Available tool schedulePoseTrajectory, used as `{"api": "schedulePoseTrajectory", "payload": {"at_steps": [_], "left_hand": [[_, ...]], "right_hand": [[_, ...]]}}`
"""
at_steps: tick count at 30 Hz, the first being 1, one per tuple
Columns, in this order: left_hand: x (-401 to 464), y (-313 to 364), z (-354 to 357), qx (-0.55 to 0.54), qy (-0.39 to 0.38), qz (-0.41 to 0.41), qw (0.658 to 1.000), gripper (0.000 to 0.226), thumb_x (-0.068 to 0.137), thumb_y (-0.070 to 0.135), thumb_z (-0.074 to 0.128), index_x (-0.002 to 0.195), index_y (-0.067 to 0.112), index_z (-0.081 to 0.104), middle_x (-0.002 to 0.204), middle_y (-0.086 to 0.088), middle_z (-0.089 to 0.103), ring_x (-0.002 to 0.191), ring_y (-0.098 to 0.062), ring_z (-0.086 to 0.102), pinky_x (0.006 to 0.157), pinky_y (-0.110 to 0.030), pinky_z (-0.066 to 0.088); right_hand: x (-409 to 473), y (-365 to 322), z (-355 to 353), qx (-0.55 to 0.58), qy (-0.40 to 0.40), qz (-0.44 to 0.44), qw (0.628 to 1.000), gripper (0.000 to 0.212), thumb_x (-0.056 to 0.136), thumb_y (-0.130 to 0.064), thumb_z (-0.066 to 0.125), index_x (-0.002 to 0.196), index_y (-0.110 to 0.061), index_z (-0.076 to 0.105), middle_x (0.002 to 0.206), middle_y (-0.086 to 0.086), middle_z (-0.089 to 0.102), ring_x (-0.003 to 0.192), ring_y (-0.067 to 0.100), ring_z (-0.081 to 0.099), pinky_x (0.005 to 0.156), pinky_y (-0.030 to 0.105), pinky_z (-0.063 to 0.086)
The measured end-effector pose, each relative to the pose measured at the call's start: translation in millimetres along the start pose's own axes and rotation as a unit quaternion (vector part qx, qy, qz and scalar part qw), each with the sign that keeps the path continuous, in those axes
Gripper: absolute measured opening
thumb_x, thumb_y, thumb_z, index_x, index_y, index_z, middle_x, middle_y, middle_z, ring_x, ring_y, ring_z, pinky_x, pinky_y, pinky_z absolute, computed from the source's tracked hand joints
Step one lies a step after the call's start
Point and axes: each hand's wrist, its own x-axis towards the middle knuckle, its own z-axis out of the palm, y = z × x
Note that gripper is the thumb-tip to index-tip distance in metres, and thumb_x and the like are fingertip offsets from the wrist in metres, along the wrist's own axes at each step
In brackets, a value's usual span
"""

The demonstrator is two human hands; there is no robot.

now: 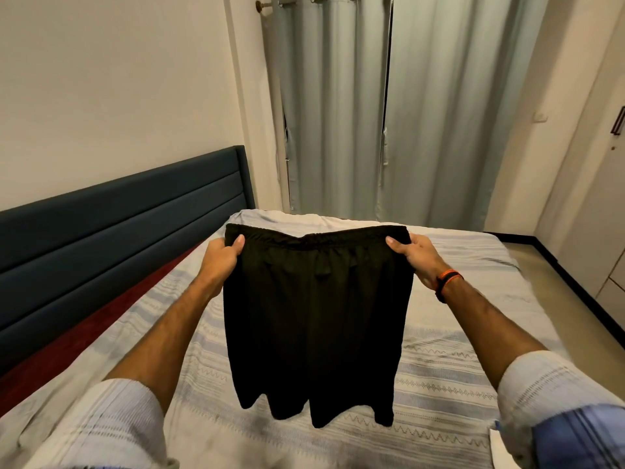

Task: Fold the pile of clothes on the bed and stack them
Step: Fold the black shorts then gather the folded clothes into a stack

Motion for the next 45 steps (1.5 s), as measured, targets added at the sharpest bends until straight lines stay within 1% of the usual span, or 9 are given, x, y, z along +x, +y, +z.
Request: {"api": "schedulePoseTrajectory", "payload": {"at_steps": [8, 11, 15, 18, 21, 29, 35, 41, 45], "left_hand": [[-8, 8, 1, -0.077, 0.002, -0.031, 0.997, 0.042, 0.099, 0.031, 0.055, 0.125, -0.001, 0.059, 0.118, -0.012, 0.065, 0.108, -0.028, 0.061, 0.088, -0.036, 0.051], [-19, 15, -1, -0.147, -0.023, -0.037, 0.988, 0.032, 0.099, 0.023, 0.055, 0.117, -0.003, 0.061, 0.111, -0.011, 0.068, 0.1, -0.025, 0.064, 0.077, -0.03, 0.052], [-23, 18, -7, -0.263, -0.1, -0.062, 0.957, 0.019, 0.097, 0.015, 0.053, 0.102, 0.003, 0.067, 0.095, -0.008, 0.074, 0.087, -0.021, 0.071, 0.065, -0.027, 0.058], [-4, 8, 4, -0.119, -0.023, -0.12, 0.985, 0.027, 0.087, 0.019, 0.06, 0.109, 0.003, 0.064, 0.109, -0.014, 0.069, 0.094, -0.029, 0.066, 0.08, -0.037, 0.056], [-1, 0, 26, 0.151, 0.09, -0.093, 0.98, 0.047, 0.088, 0.022, 0.055, 0.127, -0.005, 0.053, 0.13, -0.024, 0.056, 0.115, -0.04, 0.055, 0.097, -0.041, 0.048], [-22, 7, 99, 0.14, 0.029, -0.007, 0.99, 0.037, 0.089, 0.036, 0.064, 0.11, 0.005, 0.064, 0.111, -0.01, 0.067, 0.104, -0.028, 0.064, 0.092, -0.038, 0.054], [-35, 14, 114, 0.179, -0.015, 0.054, 0.982, 0.005, 0.083, 0.022, 0.067, 0.08, 0.019, 0.067, 0.084, -0.003, 0.069, 0.084, -0.021, 0.066, 0.074, -0.031, 0.056], [-38, 10, 105, 0.172, -0.205, 0.064, 0.961, 0.047, 0.059, 0.006, 0.063, 0.107, 0.006, 0.065, 0.101, -0.013, 0.069, 0.096, -0.027, 0.066, 0.084, -0.043, 0.058], [-35, 2, 100, 0.114, -0.243, 0.062, 0.961, 0.043, 0.076, -0.016, 0.054, 0.115, 0.0, 0.065, 0.111, -0.017, 0.068, 0.097, -0.019, 0.062, 0.064, -0.016, 0.052]], "right_hand": [[-1, -7, -7, 0.027, -0.009, 0.013, 1.0, 0.041, 0.087, -0.021, 0.071, 0.121, 0.001, 0.063, 0.118, 0.013, 0.07, 0.111, 0.028, 0.066, 0.099, 0.041, 0.052], [-6, -17, -15, 0.076, -0.072, 0.008, 0.994, 0.069, 0.062, -0.035, 0.089, 0.115, 0.002, 0.066, 0.115, 0.013, 0.071, 0.109, 0.027, 0.067, 0.088, 0.033, 0.057], [0, -25, -16, 0.166, -0.143, 0.013, 0.976, 0.032, 0.077, -0.015, 0.072, 0.105, 0.001, 0.07, 0.112, 0.016, 0.071, 0.098, 0.023, 0.071, 0.078, 0.029, 0.059], [16, -12, 7, -0.061, 0.018, 0.074, 0.995, 0.031, 0.085, -0.014, 0.073, 0.109, 0.004, 0.065, 0.12, 0.021, 0.067, 0.094, 0.026, 0.068, 0.079, 0.033, 0.055], [15, 0, 41, -0.328, 0.142, 0.068, 0.932, 0.036, 0.087, -0.023, 0.068, 0.111, 0.004, 0.062, 0.119, 0.021, 0.063, 0.11, 0.036, 0.059, 0.082, 0.033, 0.045], [6, 5, 127, -0.256, 0.043, 0.022, 0.965, 0.037, 0.088, -0.037, 0.067, 0.099, -0.002, 0.065, 0.105, 0.013, 0.068, 0.097, 0.029, 0.062, 0.072, 0.03, 0.042], [-2, 0, 142, -0.209, 0.006, 0.0, 0.978, 0.033, 0.095, -0.031, 0.059, 0.066, -0.016, 0.054, 0.077, 0.001, 0.06, 0.074, 0.018, 0.055, 0.055, 0.024, 0.035], [-3, 2, 136, -0.191, -0.063, -0.016, 0.979, 0.028, 0.088, -0.034, 0.065, 0.078, -0.009, 0.065, 0.078, 0.005, 0.065, 0.071, 0.017, 0.058, 0.06, 0.023, 0.043], [-1, 0, 133, -0.211, -0.047, -0.034, 0.976, 0.016, 0.088, -0.024, 0.066, 0.078, -0.011, 0.066, 0.077, 0.004, 0.064, 0.074, 0.019, 0.059, 0.06, 0.021, 0.043]]}}
